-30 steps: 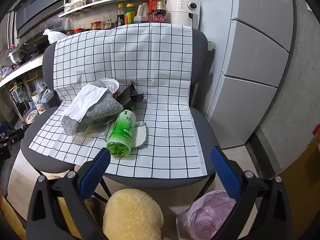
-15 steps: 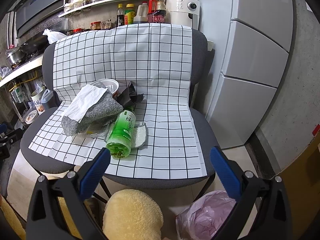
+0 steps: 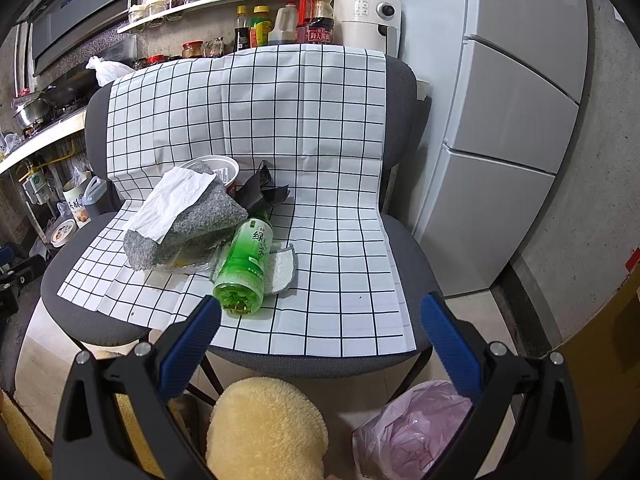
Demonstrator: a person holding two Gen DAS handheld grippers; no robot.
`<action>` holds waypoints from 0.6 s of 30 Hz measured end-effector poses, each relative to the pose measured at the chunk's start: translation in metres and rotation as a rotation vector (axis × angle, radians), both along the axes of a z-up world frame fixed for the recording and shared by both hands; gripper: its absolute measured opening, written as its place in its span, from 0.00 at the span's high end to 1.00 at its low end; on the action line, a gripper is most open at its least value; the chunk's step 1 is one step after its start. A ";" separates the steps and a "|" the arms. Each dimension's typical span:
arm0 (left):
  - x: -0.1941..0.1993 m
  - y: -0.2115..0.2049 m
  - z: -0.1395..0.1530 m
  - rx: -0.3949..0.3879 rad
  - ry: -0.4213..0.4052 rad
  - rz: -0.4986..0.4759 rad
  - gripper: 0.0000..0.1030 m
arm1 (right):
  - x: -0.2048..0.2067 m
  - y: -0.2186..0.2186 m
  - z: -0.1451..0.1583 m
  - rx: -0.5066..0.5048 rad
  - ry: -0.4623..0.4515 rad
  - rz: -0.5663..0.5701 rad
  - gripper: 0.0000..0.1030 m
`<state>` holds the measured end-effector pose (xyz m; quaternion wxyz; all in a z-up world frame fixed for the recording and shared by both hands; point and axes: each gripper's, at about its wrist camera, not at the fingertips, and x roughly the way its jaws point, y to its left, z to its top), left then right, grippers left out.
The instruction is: Collect trash
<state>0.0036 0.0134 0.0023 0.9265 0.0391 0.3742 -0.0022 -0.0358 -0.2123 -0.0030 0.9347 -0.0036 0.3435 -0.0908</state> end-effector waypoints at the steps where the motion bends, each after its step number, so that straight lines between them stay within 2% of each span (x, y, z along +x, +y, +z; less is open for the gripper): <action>1: 0.000 0.000 0.000 0.001 0.000 0.000 0.07 | 0.000 0.001 0.000 0.000 0.001 0.002 0.06; 18: -0.001 0.003 0.000 -0.001 -0.001 0.003 0.07 | 0.001 0.000 0.000 0.002 0.001 -0.002 0.06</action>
